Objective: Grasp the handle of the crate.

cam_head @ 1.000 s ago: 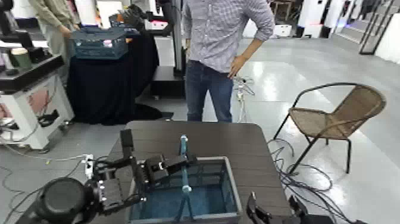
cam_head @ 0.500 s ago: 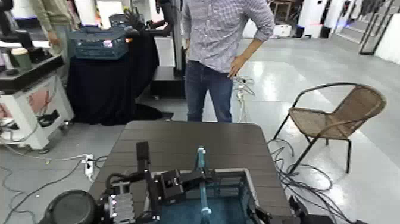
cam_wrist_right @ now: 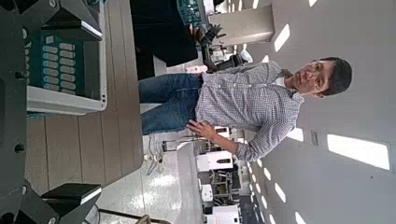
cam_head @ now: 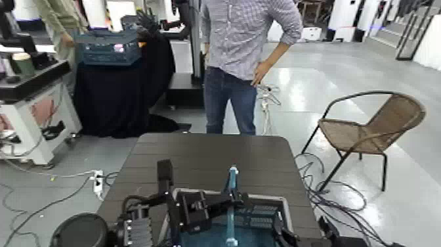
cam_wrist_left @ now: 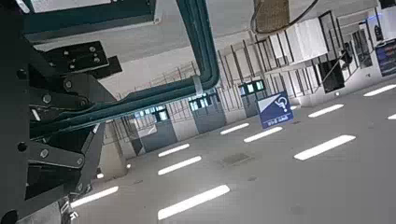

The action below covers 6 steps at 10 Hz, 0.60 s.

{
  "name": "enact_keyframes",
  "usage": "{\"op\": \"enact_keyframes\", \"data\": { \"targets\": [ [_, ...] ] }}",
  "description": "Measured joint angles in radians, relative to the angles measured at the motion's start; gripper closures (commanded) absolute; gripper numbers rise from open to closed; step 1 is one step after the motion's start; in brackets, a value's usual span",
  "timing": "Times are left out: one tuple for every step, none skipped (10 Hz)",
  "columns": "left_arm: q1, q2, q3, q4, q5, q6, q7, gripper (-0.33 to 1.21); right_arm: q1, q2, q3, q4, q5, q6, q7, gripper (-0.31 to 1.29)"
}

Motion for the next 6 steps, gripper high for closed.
{"op": "enact_keyframes", "data": {
  "targets": [
    [0.002,-0.001,-0.001,-0.003,0.005,0.000,0.000,1.20,0.000,0.001,-0.001,0.001,0.000,0.000,0.000,0.15],
    [0.004,-0.003,0.000,-0.004,0.009,-0.001,0.000,1.20,0.001,0.002,-0.002,0.001,0.000,0.000,0.000,0.15],
    [0.005,-0.004,0.001,-0.005,0.012,-0.001,0.000,1.20,0.001,0.002,-0.003,0.001,0.001,0.000,-0.001,0.15],
    [0.005,-0.005,0.001,-0.005,0.014,-0.001,0.000,1.20,0.002,0.002,-0.004,0.001,0.003,-0.001,-0.002,0.15],
    [0.006,-0.005,0.001,-0.003,0.016,-0.001,0.000,1.20,0.002,0.002,-0.004,0.000,0.006,-0.003,-0.002,0.15],
    [0.007,-0.006,0.001,-0.001,0.019,-0.001,0.000,1.20,0.002,0.002,-0.004,0.000,0.008,-0.006,-0.002,0.15]
  ]
}}
